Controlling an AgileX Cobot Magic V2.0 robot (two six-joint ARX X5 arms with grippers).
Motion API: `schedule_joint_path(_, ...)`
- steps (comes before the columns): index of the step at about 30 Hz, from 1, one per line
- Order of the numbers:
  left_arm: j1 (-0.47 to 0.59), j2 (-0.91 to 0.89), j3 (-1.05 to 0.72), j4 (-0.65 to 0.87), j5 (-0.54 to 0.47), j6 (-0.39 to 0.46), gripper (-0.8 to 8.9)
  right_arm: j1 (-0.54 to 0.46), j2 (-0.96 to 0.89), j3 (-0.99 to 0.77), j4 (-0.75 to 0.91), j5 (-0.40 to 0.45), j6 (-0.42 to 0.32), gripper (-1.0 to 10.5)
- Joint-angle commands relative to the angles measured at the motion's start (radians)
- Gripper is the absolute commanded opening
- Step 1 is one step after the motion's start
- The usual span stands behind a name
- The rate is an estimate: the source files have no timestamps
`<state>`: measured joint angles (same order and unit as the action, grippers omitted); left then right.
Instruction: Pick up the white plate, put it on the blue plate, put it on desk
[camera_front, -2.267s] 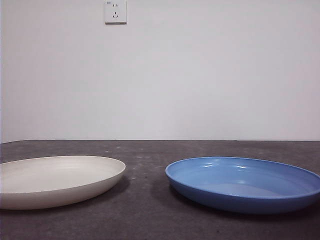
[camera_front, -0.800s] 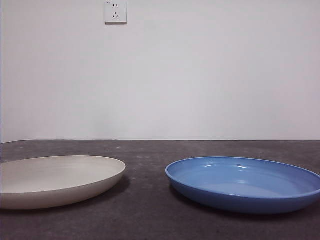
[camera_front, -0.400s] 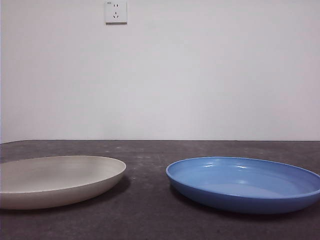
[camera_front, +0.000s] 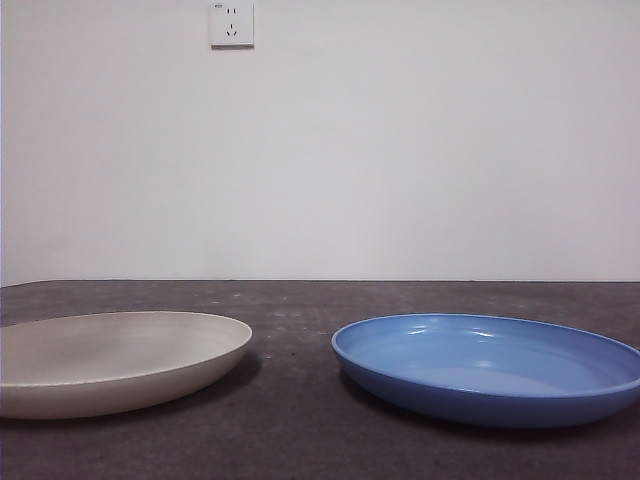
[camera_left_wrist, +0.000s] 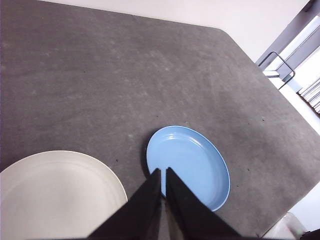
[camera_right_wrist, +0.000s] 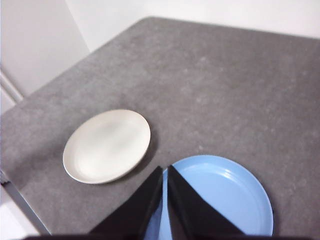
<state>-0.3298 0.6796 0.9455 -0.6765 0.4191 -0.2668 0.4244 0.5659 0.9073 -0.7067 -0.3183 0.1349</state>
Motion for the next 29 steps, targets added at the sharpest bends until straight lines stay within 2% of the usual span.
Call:
schedule_joint_path(1, -0.004, -0.011, 0.019, 0.012, 0.019, 0.019, 0.30, 0.005, -0.017, 0.017, 0.011, -0.002, -0.008, 0.1)
schedule_joint_path(6, -0.004, -0.029, 0.019, 0.012, 0.027, 0.020, 0.41, 0.005, -0.037, 0.017, 0.010, 0.005, -0.008, 0.1)
schedule_joint_path(9, -0.004, -0.034, 0.019, 0.012, 0.027, 0.020, 1.51, 0.005, -0.039, 0.016, 0.010, 0.005, -0.008, 0.3)
schedule_joint_path(11, -0.004, -0.034, 0.019, 0.012, 0.027, 0.020, 3.08, 0.005, -0.039, 0.017, 0.010, 0.012, -0.007, 1.6)
schedule_joint_path(13, -0.004, -0.034, 0.019, 0.012, 0.027, 0.020, 4.97, 0.005, -0.039, 0.017, 0.010, 0.050, 0.002, 3.6)
schedule_joint_path(15, -0.003, -0.034, 0.019, 0.013, 0.027, 0.020, 6.06, 0.005, -0.039, 0.016, 0.010, 0.092, 0.016, 5.4)
schedule_joint_path(16, -0.003, -0.034, 0.019, 0.016, 0.027, 0.020, 6.33, 0.005, -0.039, 0.016, 0.010, 0.105, 0.016, 5.9)
schedule_joint_path(29, -0.003, -0.034, 0.019, -0.002, 0.027, 0.018, 6.35, 0.005, -0.039, 0.016, 0.010, 0.110, 0.015, 6.1)
